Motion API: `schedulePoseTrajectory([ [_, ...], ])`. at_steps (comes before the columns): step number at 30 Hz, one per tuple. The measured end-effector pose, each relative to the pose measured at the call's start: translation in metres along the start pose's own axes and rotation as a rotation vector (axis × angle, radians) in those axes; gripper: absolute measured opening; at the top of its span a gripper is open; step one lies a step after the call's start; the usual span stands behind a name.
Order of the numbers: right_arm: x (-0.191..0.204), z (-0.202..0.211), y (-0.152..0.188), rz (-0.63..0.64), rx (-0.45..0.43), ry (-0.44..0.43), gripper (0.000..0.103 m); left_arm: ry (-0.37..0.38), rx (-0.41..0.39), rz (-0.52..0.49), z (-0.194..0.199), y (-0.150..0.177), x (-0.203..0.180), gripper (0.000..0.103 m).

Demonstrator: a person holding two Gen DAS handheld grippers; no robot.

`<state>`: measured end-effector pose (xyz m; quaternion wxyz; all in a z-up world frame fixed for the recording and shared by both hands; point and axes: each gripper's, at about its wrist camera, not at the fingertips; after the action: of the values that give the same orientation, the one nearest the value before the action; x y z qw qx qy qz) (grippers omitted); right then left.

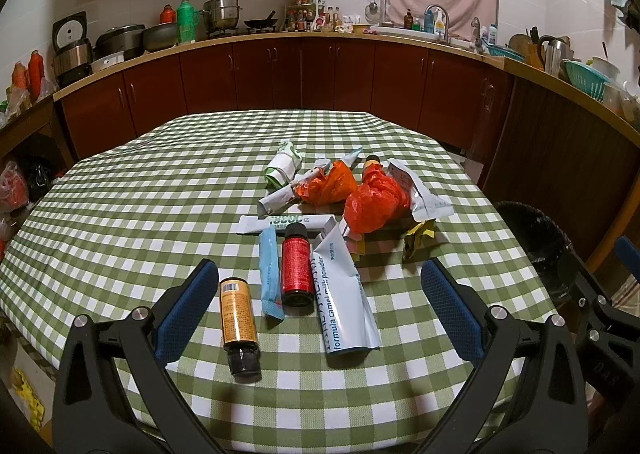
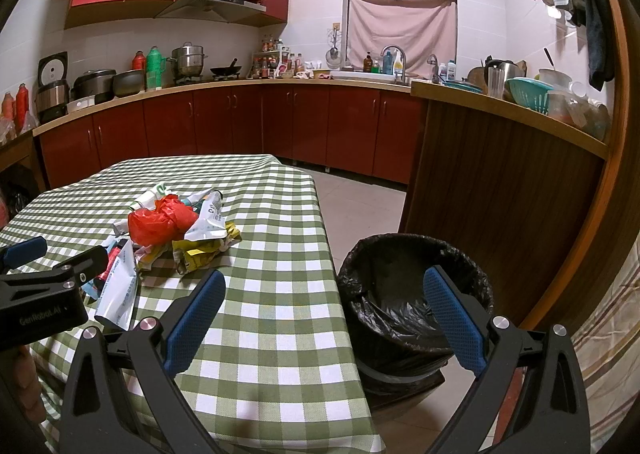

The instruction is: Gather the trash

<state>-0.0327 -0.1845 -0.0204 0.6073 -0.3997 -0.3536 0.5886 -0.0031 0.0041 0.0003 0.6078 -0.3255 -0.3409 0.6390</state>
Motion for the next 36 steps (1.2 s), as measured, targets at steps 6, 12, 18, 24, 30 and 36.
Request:
schedulePoseTrajectory([
  [6,0.000,0.000,0.000,0.000,0.000,0.000,0.097,0.000,-0.001,-0.002,0.000,0.000,0.000,0.099],
  [12,-0.002,0.001,-0.002,-0.001,-0.003,0.002,0.097,0.000,-0.001,-0.003,0.000,0.001,0.000,0.099],
  [18,-0.003,0.001,-0.003,0.000,0.007,0.001,0.097,-0.002,0.011,-0.010,-0.002,0.000,0.003,0.099],
  [24,0.008,-0.003,0.000,0.011,0.026,-0.036,0.097,-0.041,0.037,-0.007,-0.008,0.006,0.032,0.099],
  [30,0.028,-0.011,0.003,0.034,0.050,-0.085,0.097,-0.086,0.091,0.031,-0.017,0.017,0.070,0.098],
  [36,0.049,-0.021,0.006,0.054,0.069,-0.121,0.097,-0.085,0.140,0.046,-0.029,0.026,0.086,0.084],
])
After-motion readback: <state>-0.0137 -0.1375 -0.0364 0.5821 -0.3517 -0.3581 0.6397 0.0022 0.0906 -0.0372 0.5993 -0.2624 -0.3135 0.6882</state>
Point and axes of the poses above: each gripper's, at about its wrist camera, not at the fingertips, and z roughly against the way its jaws point, x to its left, y to its underside, and after that the axes turned 3 degrees about -x, right-handed
